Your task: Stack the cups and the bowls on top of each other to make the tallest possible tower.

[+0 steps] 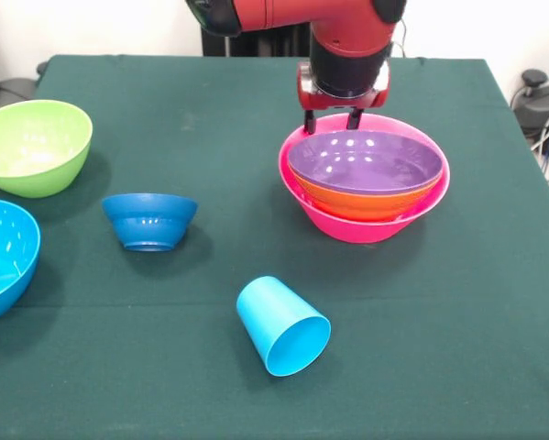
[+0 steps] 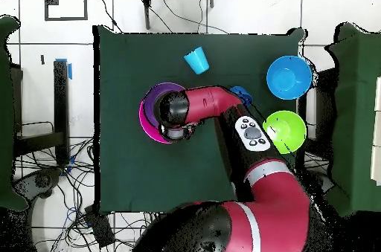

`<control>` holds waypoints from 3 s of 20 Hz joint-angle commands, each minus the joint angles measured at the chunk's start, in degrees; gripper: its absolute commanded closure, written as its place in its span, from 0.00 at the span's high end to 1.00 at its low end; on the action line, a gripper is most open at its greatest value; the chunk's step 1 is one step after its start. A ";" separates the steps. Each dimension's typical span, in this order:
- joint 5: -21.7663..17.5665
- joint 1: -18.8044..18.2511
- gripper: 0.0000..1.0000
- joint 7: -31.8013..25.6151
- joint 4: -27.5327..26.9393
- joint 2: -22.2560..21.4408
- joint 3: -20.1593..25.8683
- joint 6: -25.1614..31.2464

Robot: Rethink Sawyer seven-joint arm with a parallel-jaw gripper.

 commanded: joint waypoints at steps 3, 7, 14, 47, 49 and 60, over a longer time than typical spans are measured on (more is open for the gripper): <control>-9.53 -2.03 1.00 -5.73 9.19 -6.89 2.94 -20.84; -8.02 -2.15 1.00 -5.43 11.66 -10.39 3.96 -19.76; -4.49 -3.21 1.00 -6.53 17.88 -19.73 6.11 -17.76; -12.35 -13.49 1.00 -19.96 4.88 -10.98 8.57 -7.03; -12.44 -14.14 1.00 -20.80 4.44 -10.61 8.99 -6.51; -12.32 -18.32 1.00 -26.32 2.36 -8.13 10.70 -4.80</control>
